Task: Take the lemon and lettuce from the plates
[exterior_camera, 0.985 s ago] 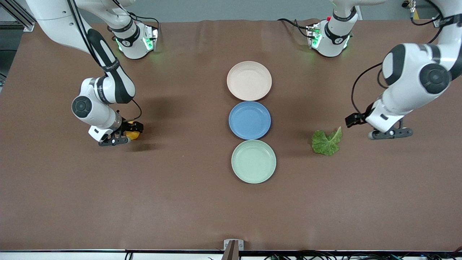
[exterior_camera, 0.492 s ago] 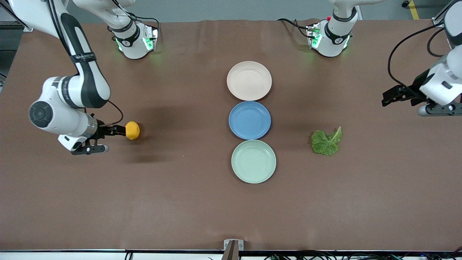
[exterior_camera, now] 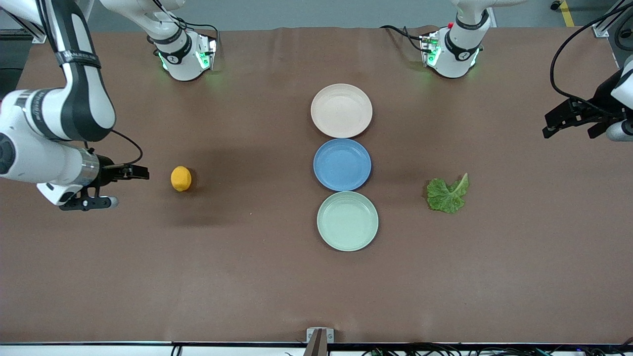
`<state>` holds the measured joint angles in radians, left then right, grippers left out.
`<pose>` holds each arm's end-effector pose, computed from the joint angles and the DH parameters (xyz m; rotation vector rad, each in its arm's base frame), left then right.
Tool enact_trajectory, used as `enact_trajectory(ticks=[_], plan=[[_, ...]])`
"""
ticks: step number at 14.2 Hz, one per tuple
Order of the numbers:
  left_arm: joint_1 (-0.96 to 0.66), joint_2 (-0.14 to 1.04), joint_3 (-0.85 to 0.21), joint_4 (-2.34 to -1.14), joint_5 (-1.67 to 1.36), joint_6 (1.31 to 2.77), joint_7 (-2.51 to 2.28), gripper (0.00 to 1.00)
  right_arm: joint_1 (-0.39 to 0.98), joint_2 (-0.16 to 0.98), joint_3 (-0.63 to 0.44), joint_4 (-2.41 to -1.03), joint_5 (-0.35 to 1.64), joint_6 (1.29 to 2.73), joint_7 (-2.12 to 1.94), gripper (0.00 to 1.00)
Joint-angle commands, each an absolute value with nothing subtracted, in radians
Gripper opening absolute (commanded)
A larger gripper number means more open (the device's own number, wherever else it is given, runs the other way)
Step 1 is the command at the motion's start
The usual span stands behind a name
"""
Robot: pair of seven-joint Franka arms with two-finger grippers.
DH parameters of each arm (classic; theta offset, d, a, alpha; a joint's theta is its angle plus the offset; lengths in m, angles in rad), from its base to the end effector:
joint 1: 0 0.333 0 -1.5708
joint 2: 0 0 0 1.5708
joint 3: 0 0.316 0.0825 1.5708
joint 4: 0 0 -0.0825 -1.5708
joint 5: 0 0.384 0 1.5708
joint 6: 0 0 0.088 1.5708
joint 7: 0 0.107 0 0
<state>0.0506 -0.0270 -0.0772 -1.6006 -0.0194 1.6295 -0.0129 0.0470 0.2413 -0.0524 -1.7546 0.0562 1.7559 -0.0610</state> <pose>0.5518 -0.0173 0.6306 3.1219 -0.0205 0.0866 0.5996 0.0037 0.4123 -3.0702 -0.0593 0.3673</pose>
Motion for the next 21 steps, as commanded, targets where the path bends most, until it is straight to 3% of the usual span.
enact_trajectory(ticks=[1, 3, 9, 16, 21], plan=[[0.051, 0.030, -0.080, -1.520, -0.021, 1.605, -0.008, 1.00, 0.034, 0.235, -0.040, -1.637, -0.013, 1.634, -0.037, 1.00], [0.055, 0.041, -0.078, -1.490, -0.023, 1.605, -0.008, 1.00, 0.037, 0.242, -0.038, -1.553, -0.044, 1.559, -0.031, 1.00], [0.064, 0.029, -0.077, -1.489, -0.035, 1.603, -0.002, 1.00, 0.028, 0.259, -0.040, -1.395, -0.043, 1.534, -0.038, 1.00], [0.066, 0.029, -0.071, -1.493, -0.037, 1.605, -0.005, 1.00, 0.017, 0.226, -0.040, -1.410, -0.003, 1.445, -0.038, 1.00], [0.066, 0.029, -0.071, -1.494, -0.037, 1.603, -0.006, 1.00, 0.018, 0.092, -0.049, -1.575, -0.002, 1.549, -0.038, 1.00]])
